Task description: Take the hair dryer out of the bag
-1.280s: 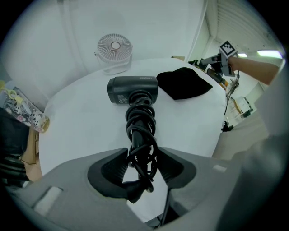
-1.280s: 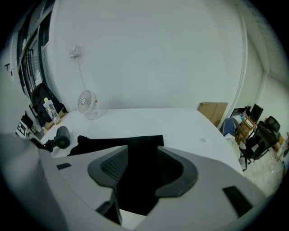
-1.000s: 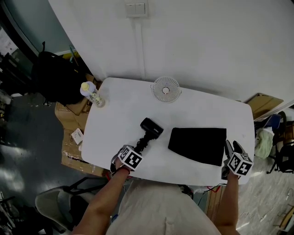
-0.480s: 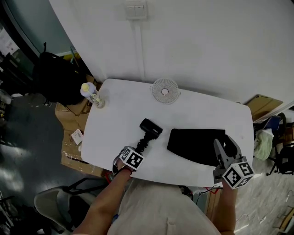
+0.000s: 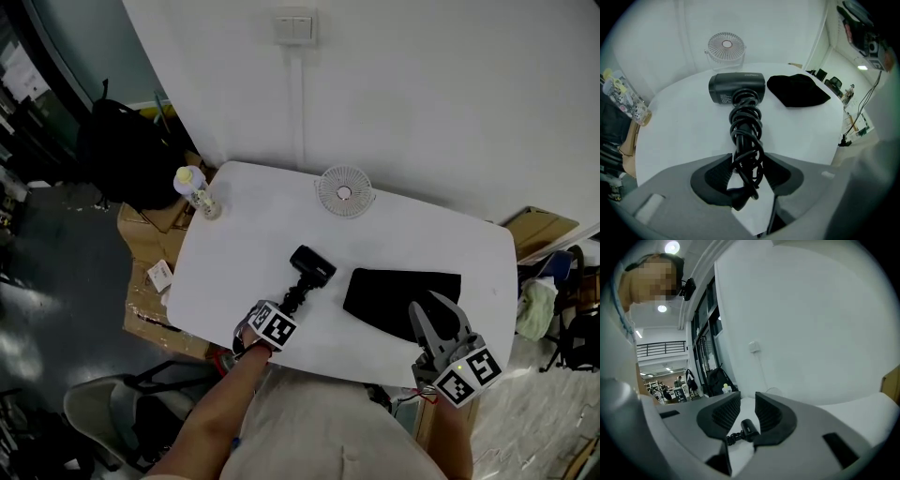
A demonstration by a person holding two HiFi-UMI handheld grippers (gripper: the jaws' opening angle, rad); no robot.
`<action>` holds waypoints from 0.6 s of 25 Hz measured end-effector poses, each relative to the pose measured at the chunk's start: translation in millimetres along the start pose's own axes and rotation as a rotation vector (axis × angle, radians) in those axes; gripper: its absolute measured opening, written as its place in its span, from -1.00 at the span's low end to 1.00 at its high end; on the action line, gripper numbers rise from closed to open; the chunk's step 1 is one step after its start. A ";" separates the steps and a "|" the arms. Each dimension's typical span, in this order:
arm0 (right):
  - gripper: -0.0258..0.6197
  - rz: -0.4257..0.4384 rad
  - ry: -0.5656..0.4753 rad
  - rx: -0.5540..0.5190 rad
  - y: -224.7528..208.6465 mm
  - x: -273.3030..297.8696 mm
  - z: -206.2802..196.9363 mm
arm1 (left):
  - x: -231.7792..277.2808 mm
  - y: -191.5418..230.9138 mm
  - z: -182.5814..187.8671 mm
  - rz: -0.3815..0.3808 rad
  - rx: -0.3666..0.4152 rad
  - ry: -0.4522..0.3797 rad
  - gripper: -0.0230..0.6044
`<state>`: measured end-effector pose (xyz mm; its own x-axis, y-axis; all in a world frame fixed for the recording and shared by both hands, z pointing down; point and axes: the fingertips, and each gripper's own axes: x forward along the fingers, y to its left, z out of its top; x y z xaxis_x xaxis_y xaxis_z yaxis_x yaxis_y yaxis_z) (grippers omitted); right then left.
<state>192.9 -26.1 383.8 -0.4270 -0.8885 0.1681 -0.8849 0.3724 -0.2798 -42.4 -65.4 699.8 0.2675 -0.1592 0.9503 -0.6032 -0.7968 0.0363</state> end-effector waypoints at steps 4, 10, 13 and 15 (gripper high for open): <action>-0.66 0.056 0.002 -0.006 15.6 3.2 -2.7 | -0.2 -0.1 -0.3 -0.001 0.009 -0.014 -0.27; -0.71 0.113 -0.014 -0.014 30.1 6.6 2.2 | -1.8 -1.0 0.1 0.017 0.075 -0.058 -0.26; -0.70 0.124 -0.008 -0.014 33.6 9.2 1.1 | -2.7 -6.6 -0.5 -0.002 0.111 -0.076 -0.14; -0.71 0.130 -0.007 -0.014 35.3 10.9 0.7 | -3.4 -10.3 -0.9 -0.018 0.124 -0.090 0.00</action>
<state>157.1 -22.8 375.1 -0.5373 -0.8342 0.1243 -0.8245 0.4884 -0.2859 -37.8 -56.1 696.4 0.3470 -0.1911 0.9182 -0.5017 -0.8650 0.0095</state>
